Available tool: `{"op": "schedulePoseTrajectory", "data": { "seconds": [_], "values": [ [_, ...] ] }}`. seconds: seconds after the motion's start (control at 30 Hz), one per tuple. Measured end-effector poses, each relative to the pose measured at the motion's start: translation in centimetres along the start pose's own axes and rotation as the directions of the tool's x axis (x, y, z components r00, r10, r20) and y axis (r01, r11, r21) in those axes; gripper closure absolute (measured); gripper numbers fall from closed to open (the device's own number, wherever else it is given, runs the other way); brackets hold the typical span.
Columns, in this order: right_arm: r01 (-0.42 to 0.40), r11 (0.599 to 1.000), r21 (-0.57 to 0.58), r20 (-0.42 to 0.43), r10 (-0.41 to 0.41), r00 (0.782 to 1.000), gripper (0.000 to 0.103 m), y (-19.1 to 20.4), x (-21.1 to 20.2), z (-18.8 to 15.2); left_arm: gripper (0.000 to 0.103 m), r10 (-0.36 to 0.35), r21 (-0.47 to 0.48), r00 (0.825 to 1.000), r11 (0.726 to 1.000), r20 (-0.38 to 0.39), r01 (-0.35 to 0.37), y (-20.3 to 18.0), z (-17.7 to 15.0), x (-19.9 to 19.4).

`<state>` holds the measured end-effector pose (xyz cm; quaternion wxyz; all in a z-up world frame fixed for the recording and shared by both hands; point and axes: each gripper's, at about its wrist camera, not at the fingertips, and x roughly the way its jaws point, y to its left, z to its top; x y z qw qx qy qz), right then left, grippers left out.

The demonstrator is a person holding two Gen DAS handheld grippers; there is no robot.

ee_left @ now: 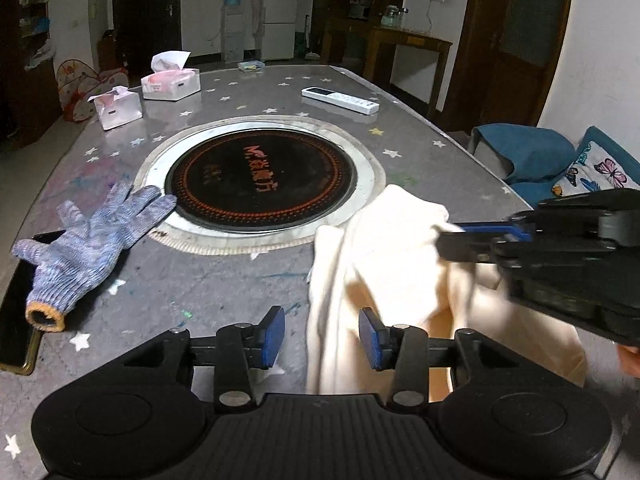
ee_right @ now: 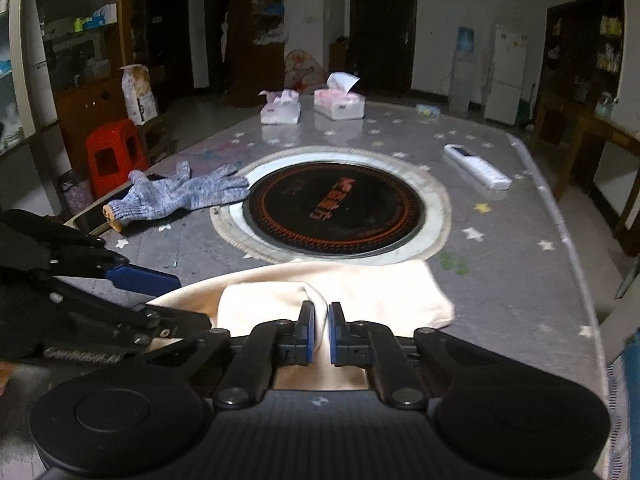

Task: Fold clothes
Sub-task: 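Grasp a sweatshirt edge with the right gripper while the left gripper grasps another edge, then lift the sweatshirt with both grippers and spread it flat on the table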

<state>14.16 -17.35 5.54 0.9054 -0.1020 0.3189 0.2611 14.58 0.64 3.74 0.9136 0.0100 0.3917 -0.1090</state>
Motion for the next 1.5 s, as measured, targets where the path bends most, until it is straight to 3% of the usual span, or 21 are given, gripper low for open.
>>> {"op": "schedulePoseTrajectory", "data": {
  "seconds": [0.07,0.2,0.3,0.5,0.83,1.03,1.13,1.17,1.27,1.33,1.37,1.4,1.5],
  "values": [
    [0.022,1.0,0.0,0.018,-0.022,1.0,0.097,-0.5,-1.2,-0.2,0.06,-0.004,0.009,1.0,1.0,-0.001,0.004,-0.2,0.0,0.3],
    [0.067,0.998,0.002,0.054,-0.067,0.996,0.098,-1.4,-3.5,-0.6,0.085,-0.021,0.013,1.0,1.0,-0.005,0.021,-0.4,-0.2,0.7],
    [0.107,0.994,0.024,0.081,-0.108,0.991,0.098,-2.3,-5.6,-1.4,0.094,-0.019,0.009,1.0,1.0,0.009,0.019,-0.4,-0.3,0.3],
    [0.197,0.979,0.058,0.105,-0.202,0.974,0.098,-3.9,-10.2,-4.3,0.099,0.001,-0.023,0.999,1.0,0.053,0.0,0.1,-0.7,-2.1],
    [0.286,0.945,0.158,0.058,-0.298,0.953,0.098,-6.4,-15.7,-9.6,0.102,0.019,-0.086,0.993,0.996,0.118,-0.009,1.7,-2.0,-7.4],
    [0.301,0.931,0.205,0.032,-0.313,0.949,0.098,-6.6,-17.6,-12.0,0.093,0.025,-0.06,0.996,0.998,0.089,-0.02,0.6,-1.4,-6.4],
    [0.304,0.926,0.226,0.012,-0.314,0.949,0.098,-6.8,-18.0,-13.1,0.07,0.041,-0.038,0.996,0.999,0.074,-0.039,-0.2,-1.0,-4.7],
    [0.305,0.924,0.232,0.006,-0.315,0.949,0.098,-6.9,-18.1,-13.4,0.057,0.042,-0.036,0.997,0.999,0.068,-0.04,-0.4,-0.8,-4.2],
    [0.305,0.92,0.247,-0.011,-0.312,0.95,0.098,-7.1,-18.1,-14.2,0.055,0.04,-0.032,0.998,0.999,0.05,-0.038,-0.7,-0.2,-2.5],
    [0.306,0.919,0.25,-0.019,-0.312,0.95,0.098,-7.2,-18.1,-14.5,0.057,0.036,-0.019,0.999,0.999,0.037,-0.035,-0.9,-0.1,-1.4],
    [0.307,0.918,0.252,-0.022,-0.311,0.95,0.098,-7.2,-18.0,-14.5,0.066,0.032,-0.014,0.999,0.999,0.031,-0.031,-0.9,-0.1,-1.0],
    [0.307,0.917,0.254,-0.024,-0.311,0.95,0.098,-7.2,-17.9,-14.6,0.083,0.02,-0.014,1.0,1.0,0.022,-0.019,-0.9,-0.1,-0.6],
    [0.308,0.915,0.259,-0.026,-0.312,0.95,0.098,-7.4,-17.9,-14.7,0.099,-0.008,-0.019,1.0,1.0,0.015,0.008,-0.9,-0.5,-0.3]
  ]
}}
